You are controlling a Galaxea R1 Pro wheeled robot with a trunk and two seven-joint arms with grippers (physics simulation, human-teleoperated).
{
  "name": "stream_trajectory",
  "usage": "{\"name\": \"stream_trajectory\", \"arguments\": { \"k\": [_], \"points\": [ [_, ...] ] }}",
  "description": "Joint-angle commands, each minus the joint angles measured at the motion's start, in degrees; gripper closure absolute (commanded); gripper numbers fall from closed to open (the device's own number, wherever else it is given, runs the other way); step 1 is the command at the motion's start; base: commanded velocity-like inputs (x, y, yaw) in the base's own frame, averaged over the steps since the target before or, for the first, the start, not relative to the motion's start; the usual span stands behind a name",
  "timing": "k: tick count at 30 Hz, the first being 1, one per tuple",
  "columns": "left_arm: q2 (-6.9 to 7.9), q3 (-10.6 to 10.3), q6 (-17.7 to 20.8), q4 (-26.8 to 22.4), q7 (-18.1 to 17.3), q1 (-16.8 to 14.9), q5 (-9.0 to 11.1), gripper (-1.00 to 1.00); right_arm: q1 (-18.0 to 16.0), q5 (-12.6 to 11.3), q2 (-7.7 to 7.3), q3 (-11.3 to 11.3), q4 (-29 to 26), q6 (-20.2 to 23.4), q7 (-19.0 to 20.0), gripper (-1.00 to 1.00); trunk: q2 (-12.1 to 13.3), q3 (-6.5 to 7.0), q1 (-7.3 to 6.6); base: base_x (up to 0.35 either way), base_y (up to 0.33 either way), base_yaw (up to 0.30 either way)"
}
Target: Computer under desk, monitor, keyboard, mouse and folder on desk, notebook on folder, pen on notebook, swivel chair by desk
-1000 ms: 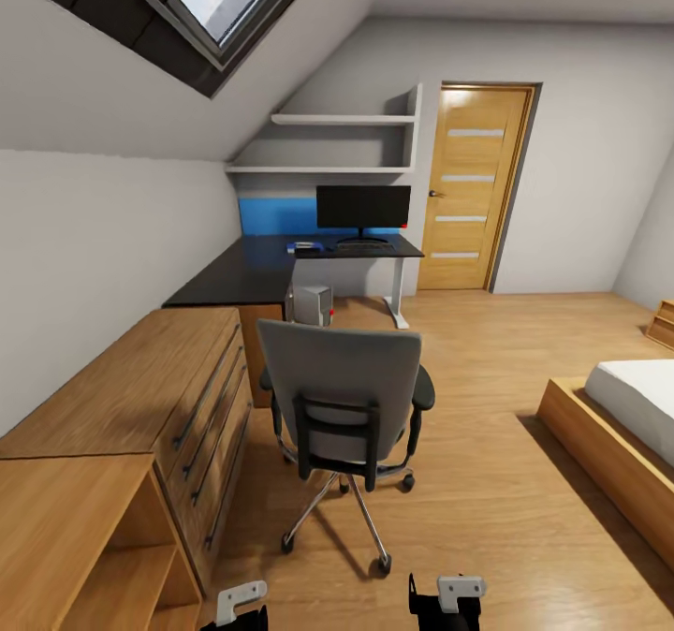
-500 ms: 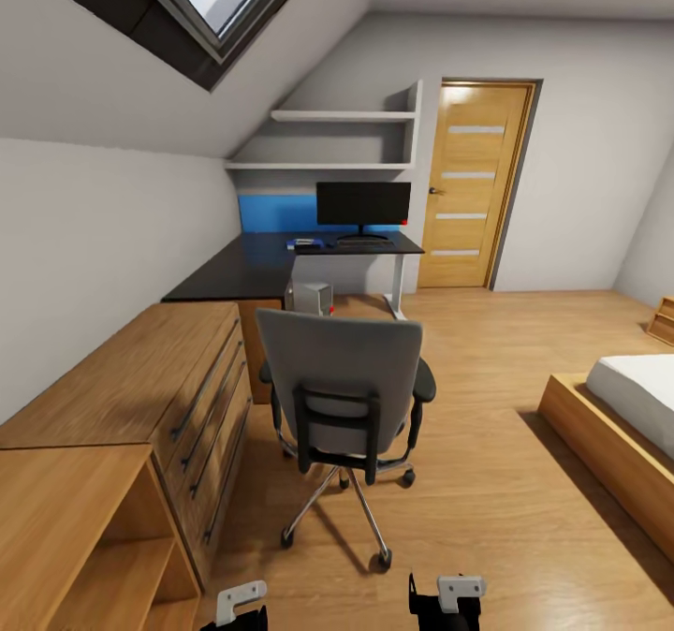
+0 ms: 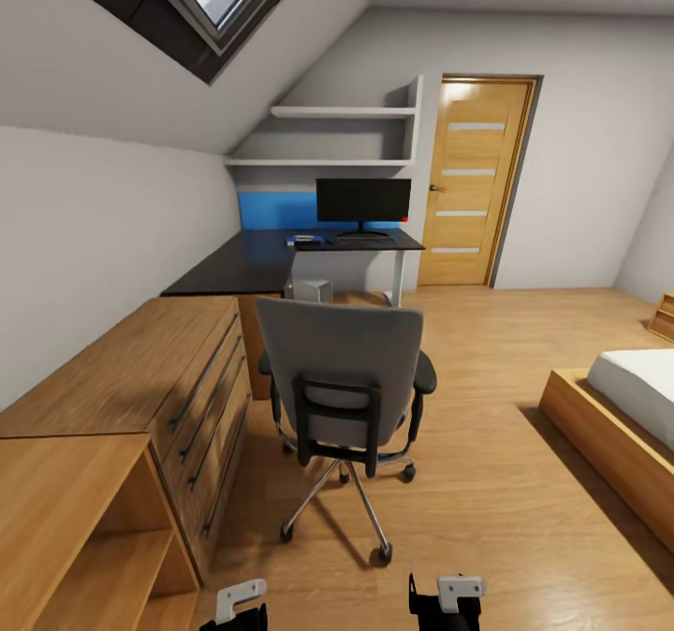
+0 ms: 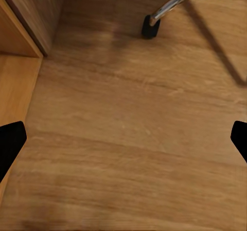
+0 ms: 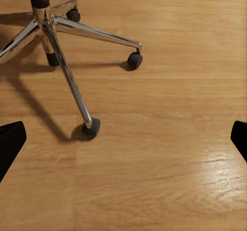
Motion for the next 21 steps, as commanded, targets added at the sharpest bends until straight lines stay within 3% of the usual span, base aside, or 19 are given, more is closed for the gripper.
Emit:
{"name": "stream_trajectory", "arguments": {
  "k": [1, 6, 12, 21],
  "points": [
    [-0.04, 0.3, -0.2, 0.0, 0.1, 0.0, -0.6, -1.0, 0.0, 0.5, 0.01, 0.2, 0.0, 0.0, -0.6, -1.0, -0.4, -0.24, 0.22, 0.0, 0.0, 0.0],
    [-0.03, 0.3, -1.9, -0.1, 0.2, 0.0, -0.6, -1.0, 0.0, 0.5, 0.01, 0.2, 0.0, 0.0, -0.6, -1.0, -2.4, -1.14, 1.32, 0.0, 0.0, 0.0],
    [-0.03, 0.4, -7.1, -0.1, 0.1, 0.0, -0.5, -1.0, 0.0, 0.5, 0.01, 0.2, 0.0, 0.0, -0.6, -1.0, -4.9, -2.22, 2.63, 0.0, 0.0, 0.0],
    [-0.03, 0.4, -8.2, 0.1, 0.2, 0.0, -0.7, -1.0, 0.0, 0.6, 0.01, 0.2, 0.0, 0.0, -0.6, -1.0, -8.5, -3.83, 4.61, 0.0, 0.0, 0.0]
  ]
}}
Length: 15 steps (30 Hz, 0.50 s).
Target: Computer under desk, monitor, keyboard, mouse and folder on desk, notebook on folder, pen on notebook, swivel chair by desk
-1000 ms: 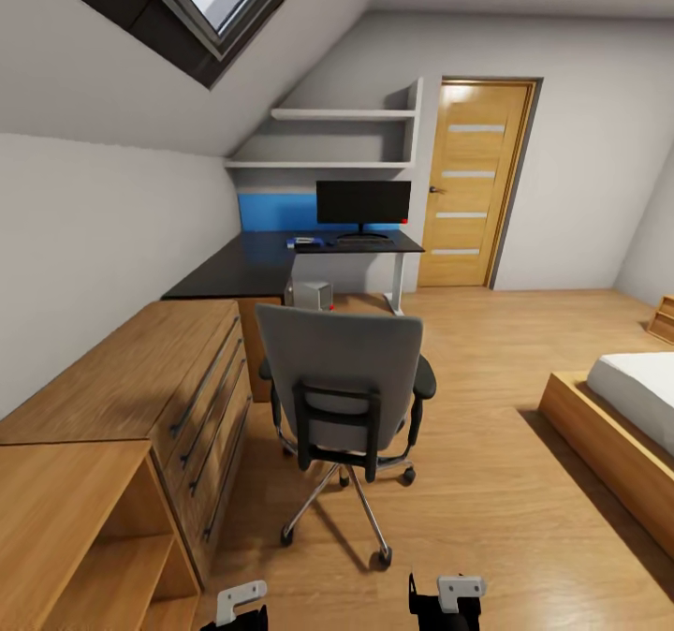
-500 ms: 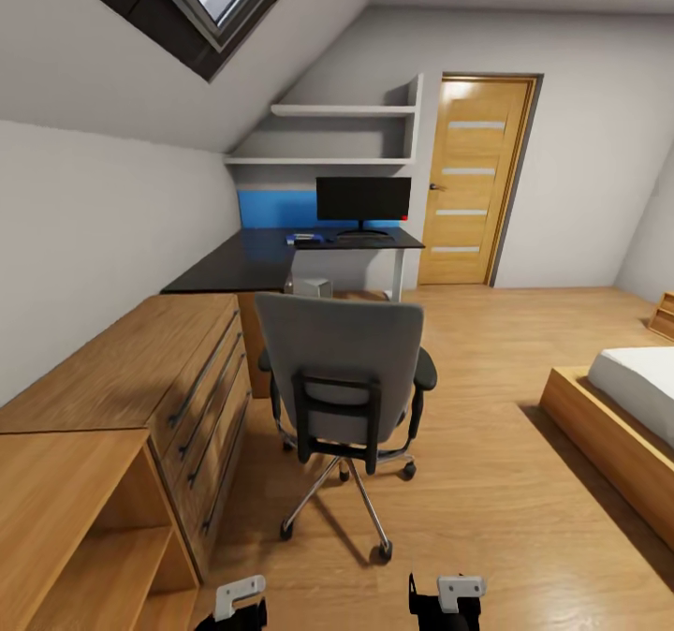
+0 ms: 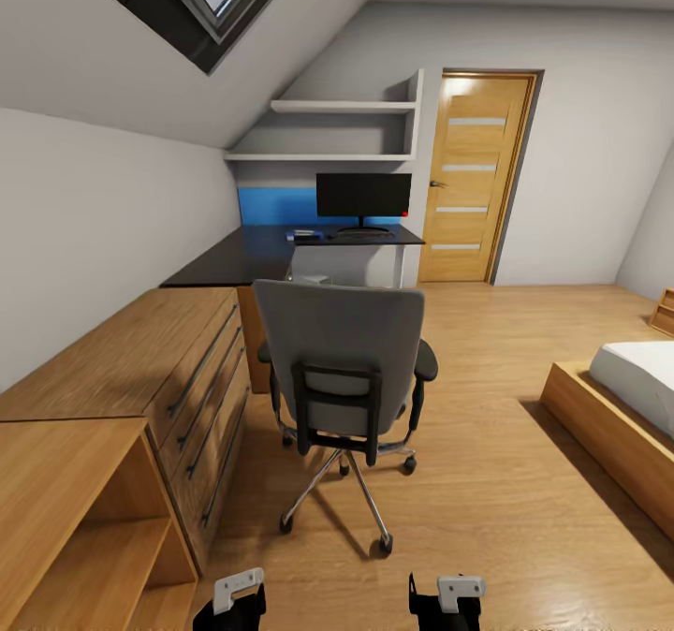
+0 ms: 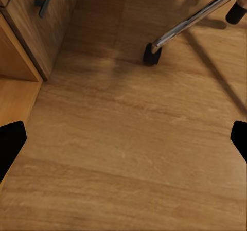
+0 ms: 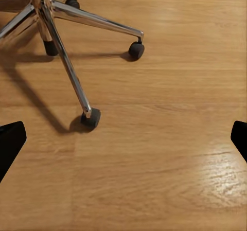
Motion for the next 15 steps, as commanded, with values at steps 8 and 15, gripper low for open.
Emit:
{"name": "stream_trajectory", "arguments": {
  "k": [8, 15],
  "points": [
    [-0.04, 0.3, -0.1, 0.1, 0.2, 0.0, -0.6, -1.0, 0.0, 0.5, 0.01, 0.2, 0.0, 0.0, -0.6, -1.0, -3.2, -1.5, 1.75, 0.0, 0.0, 0.0],
    [-0.04, 0.3, -0.2, 0.2, 0.2, 0.0, -0.7, -1.0, 0.0, 0.5, 0.01, 0.2, 0.0, 0.0, -0.6, -1.0, -6.1, -2.75, 3.29, 0.0, 0.0, 0.0]
  ]
}}
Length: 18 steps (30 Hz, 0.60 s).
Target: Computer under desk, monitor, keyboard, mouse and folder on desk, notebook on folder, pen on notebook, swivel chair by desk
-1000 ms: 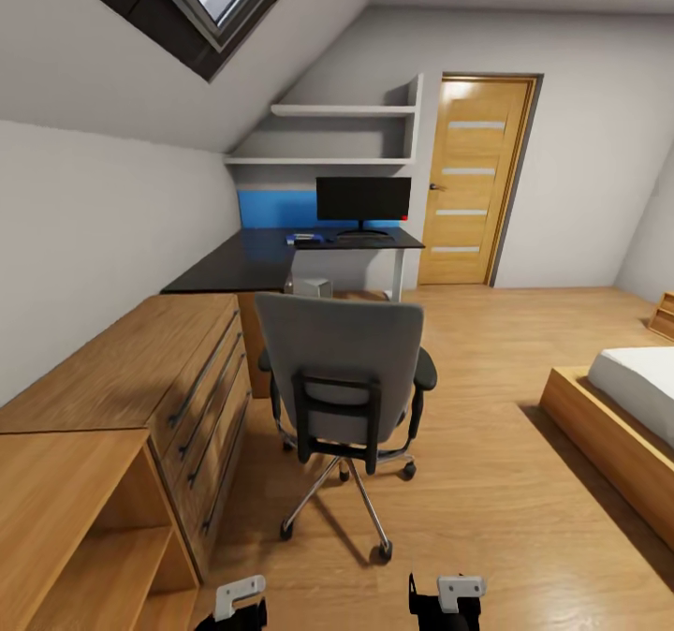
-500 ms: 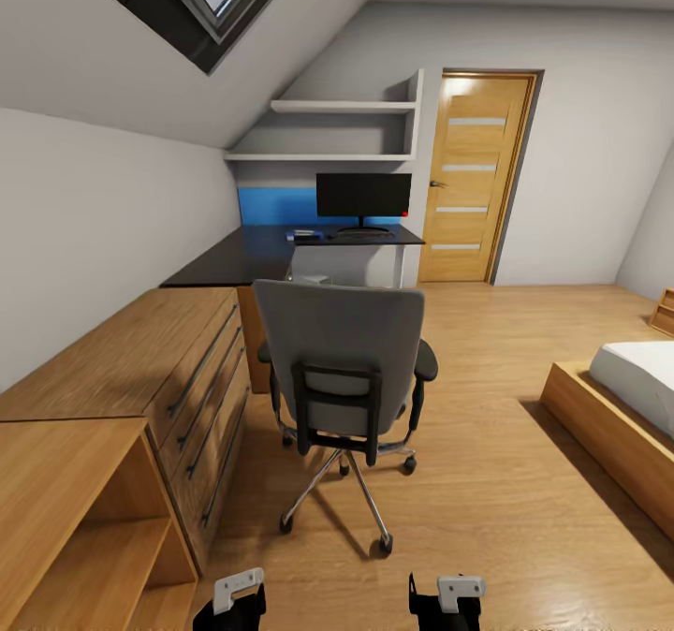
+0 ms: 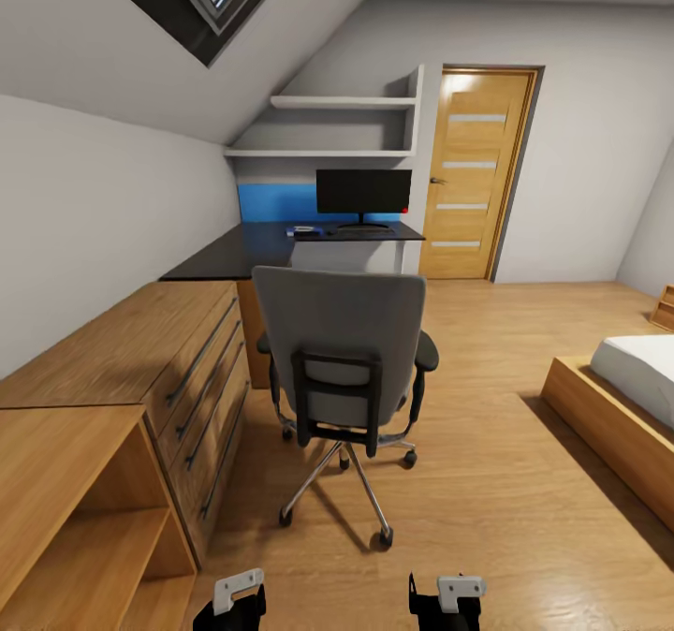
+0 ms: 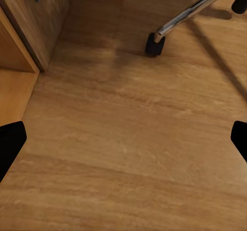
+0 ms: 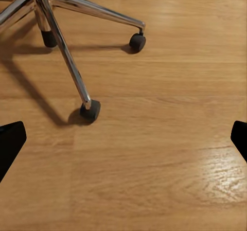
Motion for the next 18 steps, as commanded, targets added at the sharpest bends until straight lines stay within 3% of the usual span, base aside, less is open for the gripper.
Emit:
{"name": "stream_trajectory", "arguments": {
  "k": [1, 18],
  "points": [
    [-0.04, 0.3, -0.2, 0.0, 0.2, 0.0, -0.6, -1.0, 0.0, 0.5, 0.01, 0.2, 0.0, 0.0, -0.6, -1.0, -0.4, -0.24, 0.22, 0.0, 0.0, 0.0],
    [-0.04, 0.2, -0.3, 0.0, 0.2, 0.0, -0.7, -1.0, 0.0, 0.6, -0.08, 0.1, 0.0, 0.0, -0.6, -1.0, -7.3, -3.29, 3.95, 0.0, 0.0, 0.0]
  ]
}}
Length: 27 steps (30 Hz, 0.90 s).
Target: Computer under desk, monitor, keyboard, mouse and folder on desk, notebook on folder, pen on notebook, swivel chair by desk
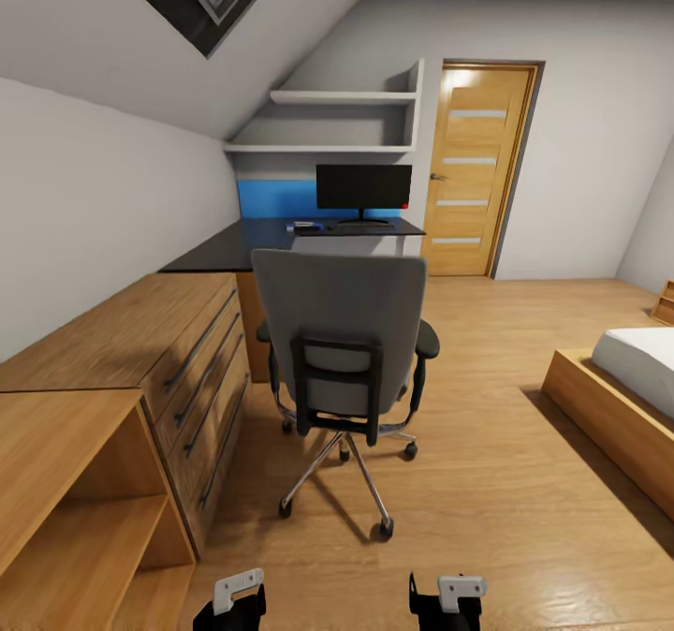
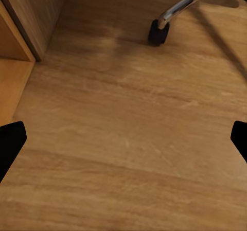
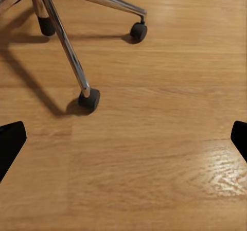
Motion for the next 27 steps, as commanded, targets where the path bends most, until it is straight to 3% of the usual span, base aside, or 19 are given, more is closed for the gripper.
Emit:
{"name": "stream_trajectory", "arguments": {
  "k": [1, 6, 13, 24, 27],
  "points": [
    [-0.04, 0.3, -0.2, 0.0, 0.2, 0.0, -0.6, -1.0, 0.0, 0.5, -0.04, 0.2, 0.0, 0.0, -0.6, -1.0, -0.4, -0.24, 0.21, 0.0, 0.0, 0.0],
    [-0.04, 0.3, -0.2, 0.0, 0.2, 0.0, -0.6, -1.0, 0.0, 0.6, -0.13, 0.2, 0.0, 0.0, -0.6, -1.0, -2.4, -1.14, 1.31, 0.0, 0.0, 0.0],
    [-0.04, 0.3, -0.2, 0.0, 0.3, 0.0, -0.6, -1.0, 0.0, 0.6, 0.05, 0.3, 0.0, 0.0, -0.6, -1.0, -2.4, -1.14, 1.31, 0.0, 0.0, 0.0],
    [-0.04, 0.3, -0.2, 0.0, 0.3, 0.0, -0.5, -1.0, 0.0, 0.6, 0.01, 0.2, 0.0, 0.0, -0.6, -1.0, -6.9, -3.11, 3.73, 0.0, 0.0, 0.0],
    [-0.04, 0.3, -0.2, 0.0, 0.3, 0.0, -0.5, -1.0, 0.0, 0.6, 0.01, 0.2, 0.0, 0.0, -0.6, -1.0, -6.9, -3.11, 3.73, 0.0, 0.0, 0.0]
  ]
}}
